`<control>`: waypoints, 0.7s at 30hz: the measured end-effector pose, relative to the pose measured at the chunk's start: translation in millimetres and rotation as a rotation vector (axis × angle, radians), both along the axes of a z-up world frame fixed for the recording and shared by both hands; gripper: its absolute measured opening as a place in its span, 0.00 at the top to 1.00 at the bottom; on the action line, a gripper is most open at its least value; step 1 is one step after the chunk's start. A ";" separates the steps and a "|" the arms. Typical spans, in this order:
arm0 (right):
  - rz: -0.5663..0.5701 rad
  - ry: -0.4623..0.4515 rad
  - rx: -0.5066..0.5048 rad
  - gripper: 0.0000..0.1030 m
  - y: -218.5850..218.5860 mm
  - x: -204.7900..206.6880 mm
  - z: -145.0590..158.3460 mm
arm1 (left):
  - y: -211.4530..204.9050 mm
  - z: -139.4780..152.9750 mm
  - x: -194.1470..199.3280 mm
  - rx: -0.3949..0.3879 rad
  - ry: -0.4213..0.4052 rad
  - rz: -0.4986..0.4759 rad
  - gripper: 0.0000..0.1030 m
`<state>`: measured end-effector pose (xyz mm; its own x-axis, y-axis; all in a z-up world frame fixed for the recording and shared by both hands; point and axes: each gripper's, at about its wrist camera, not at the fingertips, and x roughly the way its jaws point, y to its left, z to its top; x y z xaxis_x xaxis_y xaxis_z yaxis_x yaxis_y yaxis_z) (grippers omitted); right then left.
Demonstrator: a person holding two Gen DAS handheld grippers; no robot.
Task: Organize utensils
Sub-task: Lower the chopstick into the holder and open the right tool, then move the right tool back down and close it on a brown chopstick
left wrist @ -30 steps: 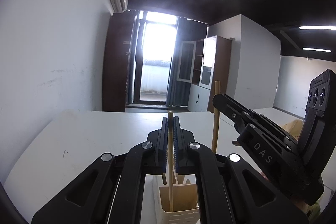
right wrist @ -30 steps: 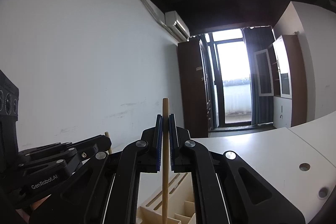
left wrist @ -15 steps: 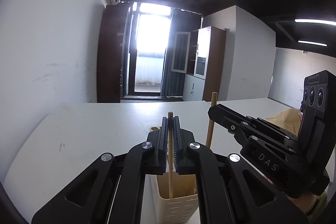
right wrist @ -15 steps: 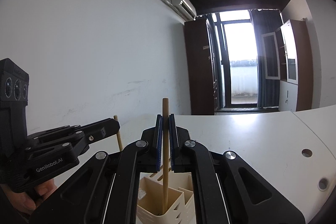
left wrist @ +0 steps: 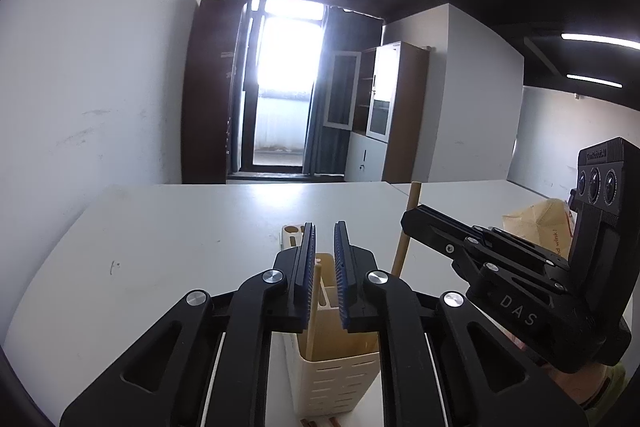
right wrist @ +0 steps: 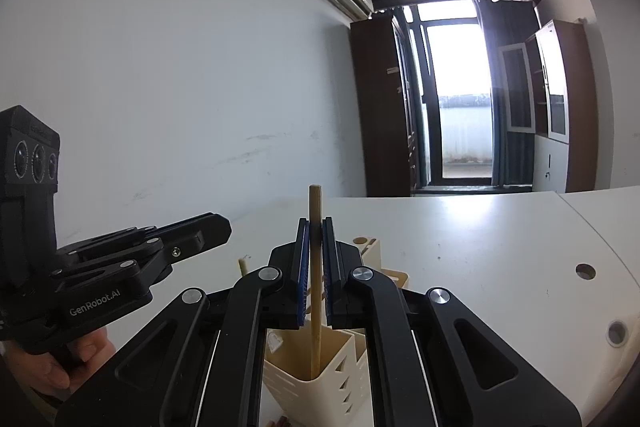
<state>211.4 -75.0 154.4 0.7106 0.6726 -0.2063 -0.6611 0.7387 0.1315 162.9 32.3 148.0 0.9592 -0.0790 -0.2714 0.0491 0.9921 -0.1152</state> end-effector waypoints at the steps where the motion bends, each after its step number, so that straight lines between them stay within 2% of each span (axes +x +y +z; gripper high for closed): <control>1: -0.002 0.000 0.000 0.92 -0.6 0.6 1.5 | 1.2 1.2 -0.6 -0.003 -0.002 0.003 0.90; 5: -0.002 0.005 0.003 0.81 -1.4 0.9 3.0 | 6.2 3.9 -6.2 -0.015 -0.011 0.015 0.88; 13: -0.007 0.017 -0.008 0.79 -1.9 -1.7 1.7 | 6.9 6.7 -13.4 -0.016 -0.004 0.032 0.83; 18: -0.034 0.030 -0.026 0.75 -10.0 -7.0 -0.4 | 2.0 6.4 -19.3 0.011 0.032 0.029 0.81; 21: -0.046 0.041 -0.039 0.71 -12.3 -9.0 0.6 | 0.5 8.1 -29.4 0.023 0.029 0.033 0.73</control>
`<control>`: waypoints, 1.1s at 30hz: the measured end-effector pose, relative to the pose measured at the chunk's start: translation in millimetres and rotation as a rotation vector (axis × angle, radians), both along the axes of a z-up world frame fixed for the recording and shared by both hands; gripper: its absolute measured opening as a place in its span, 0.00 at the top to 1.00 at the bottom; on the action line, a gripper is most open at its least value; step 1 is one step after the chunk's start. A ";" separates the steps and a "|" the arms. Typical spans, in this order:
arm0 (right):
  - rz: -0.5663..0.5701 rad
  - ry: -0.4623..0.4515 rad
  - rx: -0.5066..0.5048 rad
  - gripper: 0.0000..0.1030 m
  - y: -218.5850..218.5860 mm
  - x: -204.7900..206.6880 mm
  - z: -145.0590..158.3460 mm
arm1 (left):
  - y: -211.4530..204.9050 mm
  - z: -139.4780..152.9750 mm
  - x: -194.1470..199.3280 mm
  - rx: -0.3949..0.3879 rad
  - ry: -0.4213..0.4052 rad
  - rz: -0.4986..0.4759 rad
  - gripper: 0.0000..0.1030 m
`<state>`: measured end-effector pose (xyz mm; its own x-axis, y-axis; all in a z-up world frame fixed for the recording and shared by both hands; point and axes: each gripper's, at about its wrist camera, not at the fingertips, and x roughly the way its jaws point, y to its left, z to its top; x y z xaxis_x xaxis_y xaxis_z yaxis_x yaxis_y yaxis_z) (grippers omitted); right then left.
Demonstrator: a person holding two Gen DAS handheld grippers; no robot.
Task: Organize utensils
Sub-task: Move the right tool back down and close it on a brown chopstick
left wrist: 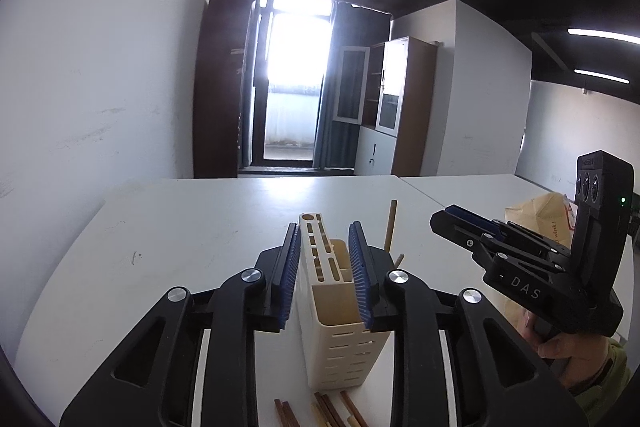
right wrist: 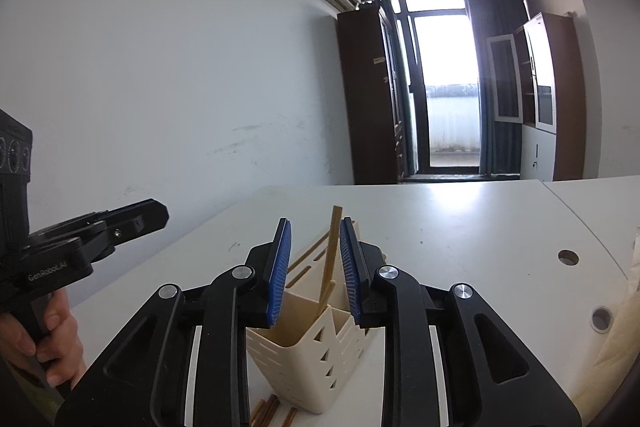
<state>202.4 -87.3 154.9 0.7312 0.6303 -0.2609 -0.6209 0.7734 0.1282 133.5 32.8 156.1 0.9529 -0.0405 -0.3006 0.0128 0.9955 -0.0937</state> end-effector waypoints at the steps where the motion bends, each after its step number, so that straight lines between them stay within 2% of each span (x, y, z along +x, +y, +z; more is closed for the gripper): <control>1: 0.000 0.002 -0.005 0.69 -0.5 -1.8 0.2 | -0.3 0.3 -3.3 0.005 0.001 0.001 0.72; 4: -0.001 0.003 -0.026 0.68 -1.8 -11.6 -2.0 | -0.6 -1.7 -10.9 0.022 0.009 0.014 0.69; 7: 0.008 0.002 -0.044 0.61 -0.3 -21.2 -4.3 | 1.0 -6.6 -16.7 0.035 0.026 0.026 0.66; 12: 0.026 0.019 -0.063 0.55 2.0 -33.5 -13.5 | 7.9 -20.7 -26.7 0.024 0.044 0.050 0.60; 25: 0.037 0.153 -0.150 0.46 8.7 -35.9 -65.1 | 24.8 -81.9 -23.0 -0.005 0.197 0.090 0.60; 33: 0.047 0.240 -0.228 0.46 19.2 -36.6 -101.3 | 23.4 -111.3 -20.3 0.004 0.282 0.094 0.60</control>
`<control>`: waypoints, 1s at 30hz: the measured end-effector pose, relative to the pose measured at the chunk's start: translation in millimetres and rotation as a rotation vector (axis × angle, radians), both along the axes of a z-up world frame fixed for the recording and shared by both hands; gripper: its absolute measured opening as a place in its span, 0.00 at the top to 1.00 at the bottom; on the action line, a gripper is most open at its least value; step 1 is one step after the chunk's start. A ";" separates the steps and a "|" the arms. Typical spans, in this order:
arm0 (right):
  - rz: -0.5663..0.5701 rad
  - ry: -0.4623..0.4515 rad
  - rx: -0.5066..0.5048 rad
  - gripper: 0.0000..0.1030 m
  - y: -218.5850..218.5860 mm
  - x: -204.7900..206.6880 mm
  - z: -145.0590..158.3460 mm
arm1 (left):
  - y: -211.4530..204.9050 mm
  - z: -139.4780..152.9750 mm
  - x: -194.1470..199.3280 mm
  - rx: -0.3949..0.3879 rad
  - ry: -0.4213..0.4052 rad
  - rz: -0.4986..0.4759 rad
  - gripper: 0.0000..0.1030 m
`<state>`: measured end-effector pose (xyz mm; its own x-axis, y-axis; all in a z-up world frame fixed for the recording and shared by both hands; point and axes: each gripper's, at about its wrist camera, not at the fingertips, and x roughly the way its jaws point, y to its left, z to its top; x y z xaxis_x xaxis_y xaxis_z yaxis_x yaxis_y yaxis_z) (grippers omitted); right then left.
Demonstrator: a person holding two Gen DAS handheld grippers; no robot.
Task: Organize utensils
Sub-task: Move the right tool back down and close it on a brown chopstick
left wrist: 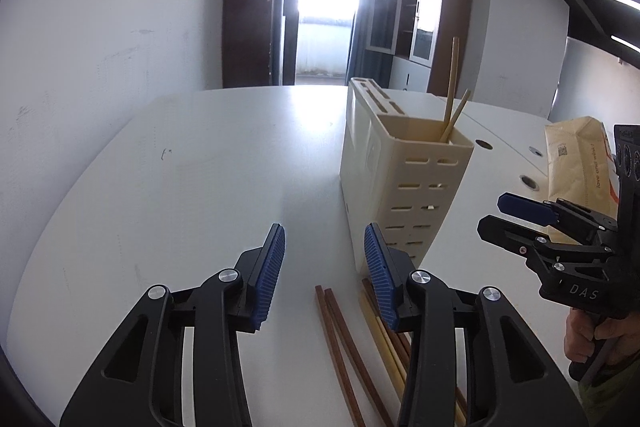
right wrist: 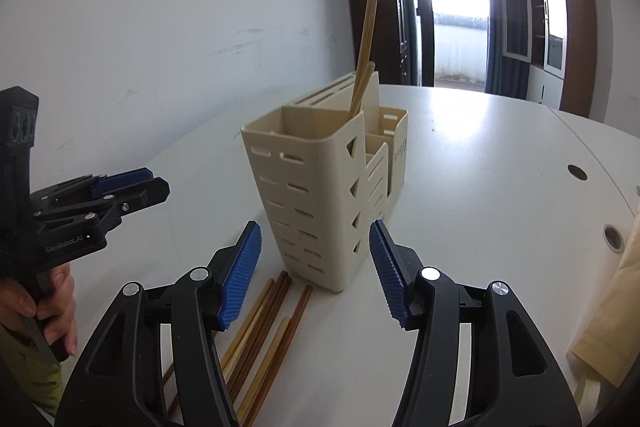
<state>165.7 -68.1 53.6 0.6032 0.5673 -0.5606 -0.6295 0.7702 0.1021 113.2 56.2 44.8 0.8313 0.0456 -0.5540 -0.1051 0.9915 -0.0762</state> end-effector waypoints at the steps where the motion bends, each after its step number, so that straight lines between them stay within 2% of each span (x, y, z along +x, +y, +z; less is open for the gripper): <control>1: -0.001 0.007 -0.011 0.46 1.9 1.0 -3.6 | -0.4 -3.2 0.3 0.001 0.009 0.000 0.60; 9: 0.007 0.087 -0.098 0.46 21.1 7.7 -30.8 | 3.3 -25.5 3.7 0.006 0.084 0.013 0.60; 19: -0.017 0.174 -0.159 0.45 35.2 23.7 -58.9 | 10.6 -53.6 6.3 0.008 0.176 0.008 0.60; 30: -0.028 0.197 -0.215 0.46 48.7 24.9 -84.5 | 13.2 -72.1 18.2 0.013 0.249 0.001 0.60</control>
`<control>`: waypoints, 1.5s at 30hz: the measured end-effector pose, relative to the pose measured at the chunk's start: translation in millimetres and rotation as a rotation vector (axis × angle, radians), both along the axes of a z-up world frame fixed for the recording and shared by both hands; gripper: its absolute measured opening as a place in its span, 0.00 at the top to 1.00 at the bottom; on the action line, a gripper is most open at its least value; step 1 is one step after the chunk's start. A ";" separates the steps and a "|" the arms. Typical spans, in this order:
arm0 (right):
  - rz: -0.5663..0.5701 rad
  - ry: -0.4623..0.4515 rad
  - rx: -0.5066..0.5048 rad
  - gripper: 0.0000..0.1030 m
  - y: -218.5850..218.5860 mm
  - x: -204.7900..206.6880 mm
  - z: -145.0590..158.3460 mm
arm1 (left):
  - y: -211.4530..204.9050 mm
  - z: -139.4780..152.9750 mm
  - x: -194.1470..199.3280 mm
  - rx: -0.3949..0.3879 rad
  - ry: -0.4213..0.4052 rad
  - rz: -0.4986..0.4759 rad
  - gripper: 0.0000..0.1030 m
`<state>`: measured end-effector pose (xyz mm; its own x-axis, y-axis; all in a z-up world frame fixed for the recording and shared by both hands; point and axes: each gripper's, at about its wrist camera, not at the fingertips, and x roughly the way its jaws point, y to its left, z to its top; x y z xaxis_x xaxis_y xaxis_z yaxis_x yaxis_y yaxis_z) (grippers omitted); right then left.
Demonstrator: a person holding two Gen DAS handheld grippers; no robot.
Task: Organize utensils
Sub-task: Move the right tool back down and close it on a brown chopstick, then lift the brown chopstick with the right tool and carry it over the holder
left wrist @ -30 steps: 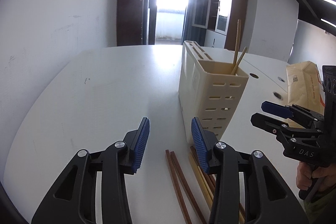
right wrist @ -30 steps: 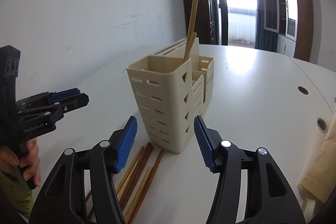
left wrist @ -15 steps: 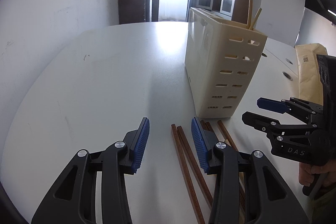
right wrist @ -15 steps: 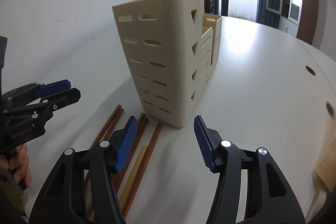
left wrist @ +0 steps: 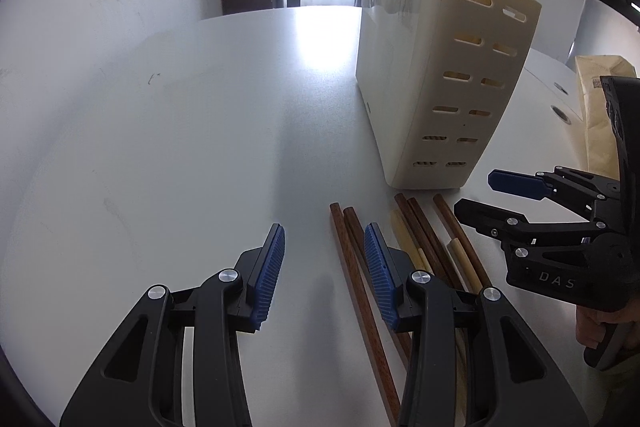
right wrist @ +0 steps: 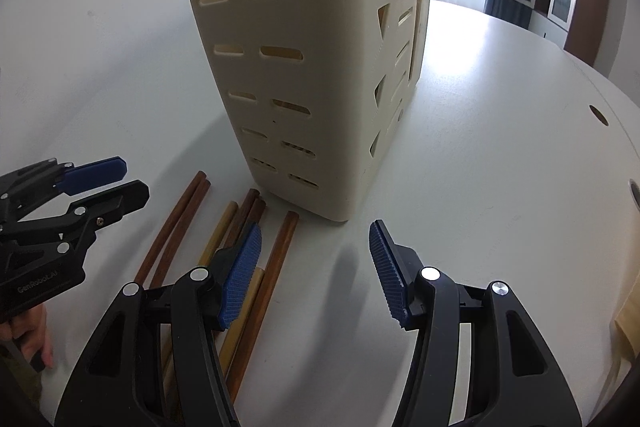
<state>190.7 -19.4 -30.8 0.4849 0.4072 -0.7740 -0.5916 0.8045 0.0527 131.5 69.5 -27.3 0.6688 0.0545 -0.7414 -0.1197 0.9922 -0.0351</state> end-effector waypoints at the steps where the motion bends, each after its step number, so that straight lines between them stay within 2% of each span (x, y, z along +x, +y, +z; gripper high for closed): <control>1: 0.000 0.002 -0.003 0.46 0.9 0.1 -1.5 | -0.9 -1.0 2.6 0.000 0.009 -0.001 0.60; 9: -0.002 0.022 -0.028 0.53 6.3 0.6 -14.8 | -3.0 -9.8 12.6 0.013 0.045 -0.003 0.60; 16: 0.002 0.008 -0.049 0.55 11.2 -2.5 -20.0 | -2.6 -15.1 18.0 0.026 0.063 0.003 0.60; 29: 0.017 0.018 -0.055 0.82 9.4 -2.3 -13.4 | 4.1 -27.4 33.5 0.024 0.095 0.009 0.60; 33: 0.026 0.016 -0.057 0.84 6.6 -6.0 -12.9 | -0.1 -29.3 37.7 0.035 0.091 0.007 0.60; 35: 0.028 0.015 -0.058 0.85 6.4 -9.9 -12.4 | -1.9 -29.7 36.8 0.040 0.087 0.004 0.64; 41: 0.030 0.016 -0.066 0.90 4.4 -14.9 -11.7 | -10.1 -31.0 38.4 0.067 0.093 -0.016 0.90; 45: 0.035 0.030 -0.055 0.92 -2.1 -7.9 -8.7 | -11.0 -31.1 39.7 0.077 0.097 -0.024 0.93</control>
